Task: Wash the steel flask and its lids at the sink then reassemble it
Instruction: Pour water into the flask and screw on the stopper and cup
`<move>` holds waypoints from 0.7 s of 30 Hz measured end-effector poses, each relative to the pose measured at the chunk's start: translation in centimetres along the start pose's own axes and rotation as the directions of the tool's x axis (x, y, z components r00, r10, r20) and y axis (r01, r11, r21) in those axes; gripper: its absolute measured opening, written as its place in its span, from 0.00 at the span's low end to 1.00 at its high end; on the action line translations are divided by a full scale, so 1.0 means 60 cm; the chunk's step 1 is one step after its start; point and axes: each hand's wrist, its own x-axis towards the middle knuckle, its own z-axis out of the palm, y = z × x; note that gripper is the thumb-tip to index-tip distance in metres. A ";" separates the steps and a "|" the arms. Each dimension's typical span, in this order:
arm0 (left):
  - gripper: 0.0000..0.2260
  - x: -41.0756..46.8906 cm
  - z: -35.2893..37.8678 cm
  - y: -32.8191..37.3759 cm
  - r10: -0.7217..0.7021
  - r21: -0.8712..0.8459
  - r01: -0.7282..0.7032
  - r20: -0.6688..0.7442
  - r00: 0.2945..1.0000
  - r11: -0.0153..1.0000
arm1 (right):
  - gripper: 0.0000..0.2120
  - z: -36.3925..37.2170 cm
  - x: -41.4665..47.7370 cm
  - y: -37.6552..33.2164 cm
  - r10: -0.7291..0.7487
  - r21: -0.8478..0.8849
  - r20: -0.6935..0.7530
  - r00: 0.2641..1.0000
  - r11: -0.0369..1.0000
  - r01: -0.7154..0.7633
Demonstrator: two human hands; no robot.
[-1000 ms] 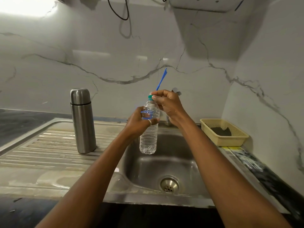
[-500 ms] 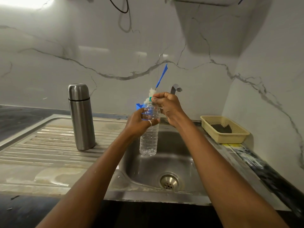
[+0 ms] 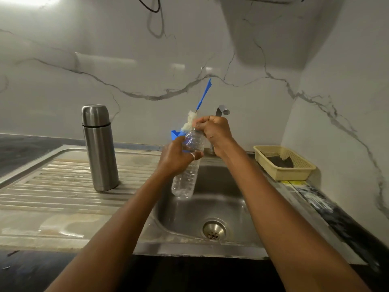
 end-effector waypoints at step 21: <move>0.32 -0.012 0.030 -0.017 0.059 0.058 -0.053 -0.112 0.992 0.997 | 0.05 0.022 -0.005 0.011 -0.007 -0.047 -0.005 1.000 0.999 0.007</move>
